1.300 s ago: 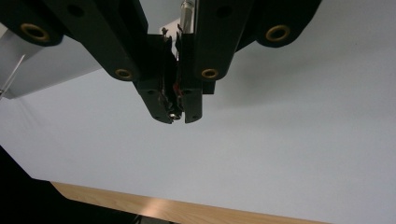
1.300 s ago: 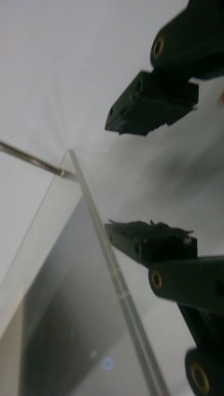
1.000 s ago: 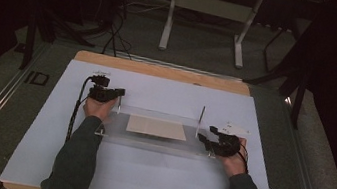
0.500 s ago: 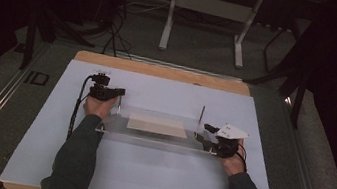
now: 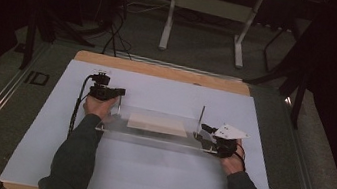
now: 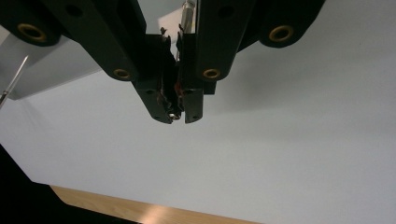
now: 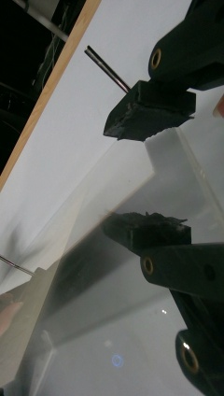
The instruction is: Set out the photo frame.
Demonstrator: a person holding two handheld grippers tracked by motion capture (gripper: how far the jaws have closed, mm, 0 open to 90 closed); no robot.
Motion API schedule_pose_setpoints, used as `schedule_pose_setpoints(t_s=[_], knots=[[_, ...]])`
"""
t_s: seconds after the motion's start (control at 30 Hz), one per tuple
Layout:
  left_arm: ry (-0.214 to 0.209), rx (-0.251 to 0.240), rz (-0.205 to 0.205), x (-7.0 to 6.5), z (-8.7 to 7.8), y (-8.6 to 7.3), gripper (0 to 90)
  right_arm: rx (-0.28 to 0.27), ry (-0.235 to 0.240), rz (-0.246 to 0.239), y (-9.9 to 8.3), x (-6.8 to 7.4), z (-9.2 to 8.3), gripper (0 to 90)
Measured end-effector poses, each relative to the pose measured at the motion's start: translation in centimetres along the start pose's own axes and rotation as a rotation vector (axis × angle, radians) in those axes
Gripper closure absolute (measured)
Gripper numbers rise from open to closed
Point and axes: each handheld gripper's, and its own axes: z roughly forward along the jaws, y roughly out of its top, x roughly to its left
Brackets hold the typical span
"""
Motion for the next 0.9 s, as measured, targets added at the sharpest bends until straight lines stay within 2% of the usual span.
schedule_pose_setpoints(t_s=[0.07, 0.13, 0.23, 0.43, 0.5, 0.57, 0.7, 0.8, 0.83, 0.9], knots=[[0.002, 0.0, -0.002, 0.0, 0.0, 0.0, 82.7, 0.0, -0.002, -0.002, 0.0, 0.0, 0.0, 49.7], [0.017, 0.009, 0.009, 0.0, 0.2, -0.1, 77.8, 0.007, -0.001, -0.009, 0.1, 0.0, 0.0, 49.9], [0.01, -0.012, 0.005, 0.2, 0.0, -0.3, 73.5, 0.007, -0.001, -0.01, 0.1, 0.1, 0.0, 50.1], [0.03, -0.003, 0.061, 0.3, -0.8, -0.4, 68.5, 0.007, -0.003, -0.015, 0.2, 0.1, 0.0, 50.8], [0.034, -0.01, 0.067, 0.3, -1.0, -0.5, 67.1, 0.008, -0.003, -0.015, 0.2, 0.1, 0.0, 50.9], [0.044, -0.02, 0.112, 0.2, -1.8, -0.6, 66.6, 0.009, -0.004, -0.013, 0.2, 0.1, 0.0, 51.0], [0.028, -0.044, 0.146, 0.1, -3.0, -1.0, 65.6, 0.011, -0.007, -0.012, 0.3, 0.1, -0.1, 51.2], [0.026, -0.059, 0.203, -0.3, -4.1, -1.5, 64.1, 0.013, -0.01, -0.015, 0.3, 0.1, -0.1, 51.4], [0.026, -0.059, 0.203, -0.3, -4.1, -1.5, 64.1, 0.013, -0.009, -0.015, 0.3, 0.1, -0.1, 51.5], [0.035, -0.066, 0.26, -0.5, -5.1, -2.0, 63.6, 0.013, -0.009, -0.015, 0.3, 0.1, -0.1, 51.6]])
